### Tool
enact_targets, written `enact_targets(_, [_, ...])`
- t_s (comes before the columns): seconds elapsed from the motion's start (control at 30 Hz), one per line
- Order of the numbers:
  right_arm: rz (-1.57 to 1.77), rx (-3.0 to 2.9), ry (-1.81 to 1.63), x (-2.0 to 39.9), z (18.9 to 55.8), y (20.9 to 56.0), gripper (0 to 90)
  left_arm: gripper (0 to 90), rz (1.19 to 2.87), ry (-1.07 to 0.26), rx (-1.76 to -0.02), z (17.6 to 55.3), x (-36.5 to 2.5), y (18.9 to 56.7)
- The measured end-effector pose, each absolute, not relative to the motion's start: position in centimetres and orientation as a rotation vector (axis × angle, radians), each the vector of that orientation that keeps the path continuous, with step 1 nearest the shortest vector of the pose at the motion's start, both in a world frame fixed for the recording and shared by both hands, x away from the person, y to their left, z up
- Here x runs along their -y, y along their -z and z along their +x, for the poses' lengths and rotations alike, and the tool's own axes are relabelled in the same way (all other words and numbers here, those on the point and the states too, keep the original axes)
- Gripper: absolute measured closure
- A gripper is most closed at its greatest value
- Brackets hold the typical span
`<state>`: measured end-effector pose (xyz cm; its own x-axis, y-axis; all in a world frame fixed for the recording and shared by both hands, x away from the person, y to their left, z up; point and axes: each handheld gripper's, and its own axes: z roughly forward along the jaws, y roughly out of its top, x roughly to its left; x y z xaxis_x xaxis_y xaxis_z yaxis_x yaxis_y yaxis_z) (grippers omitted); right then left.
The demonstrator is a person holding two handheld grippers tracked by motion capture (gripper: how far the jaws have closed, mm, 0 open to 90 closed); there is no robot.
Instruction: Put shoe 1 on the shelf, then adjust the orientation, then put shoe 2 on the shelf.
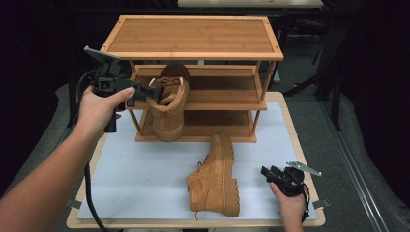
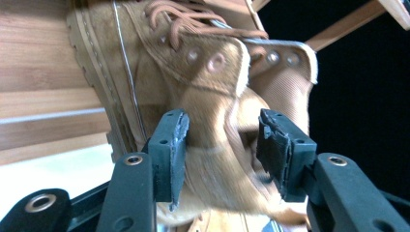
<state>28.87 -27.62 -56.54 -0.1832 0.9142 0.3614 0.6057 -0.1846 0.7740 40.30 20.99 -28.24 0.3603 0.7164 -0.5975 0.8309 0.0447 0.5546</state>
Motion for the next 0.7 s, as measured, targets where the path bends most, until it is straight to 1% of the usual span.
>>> enact_targets(0.03, [1.75,-1.754,-1.316,27.5,28.8,56.5,51.8,54.1,1.693,0.172,-1.372,39.7,-21.6,27.9])
enact_targets(0.13, [1.748,-1.755,-1.303,27.4,28.8,56.4,51.8,54.5,1.699,0.156,-1.351,38.6,-22.8,27.5])
enact_targets(0.2, [1.74,-1.756,-1.305,27.4,28.7,56.3,51.7,54.5,1.704,0.153,-1.347,38.3,-23.1,27.5])
enact_targets(0.3, [1.752,-1.813,-1.276,27.2,28.8,56.2,51.0,54.3,1.695,0.152,-1.29,36.5,-25.3,28.0])
enact_targets(0.33, [1.752,-1.813,-1.276,27.2,28.8,56.2,51.0,53.8,1.695,0.152,-1.29,36.5,-25.3,28.0])
enact_targets(0.4, [1.741,-1.827,-1.267,26.9,29.0,56.4,51.1,53.2,1.676,0.139,-1.274,35.4,-26.9,29.4])
enact_targets(0.5, [1.739,-1.839,-1.253,26.7,29.0,56.1,51.1,53.6,1.702,0.082,-1.286,34.7,-28.1,31.6])
enact_targets(0.57, [1.732,-1.836,-1.267,26.5,28.9,55.8,51.1,54.2,1.707,0.08,-1.291,34.5,-28.6,33.2])
enact_targets(0.6, [1.734,-1.851,-1.255,26.5,28.9,55.5,51.9,54.5,1.704,0.073,-1.293,34.3,-28.8,34.4])
enact_targets(0.63, [1.732,-1.843,-1.272,26.4,29.0,55.3,53.7,55.1,1.704,0.073,-1.293,34.3,-28.8,34.4])
enact_targets(0.7, [1.752,-1.86,-1.273,26.1,29.0,55.0,57.6,55.8,1.713,0.086,-1.297,34.0,-28.9,36.8])
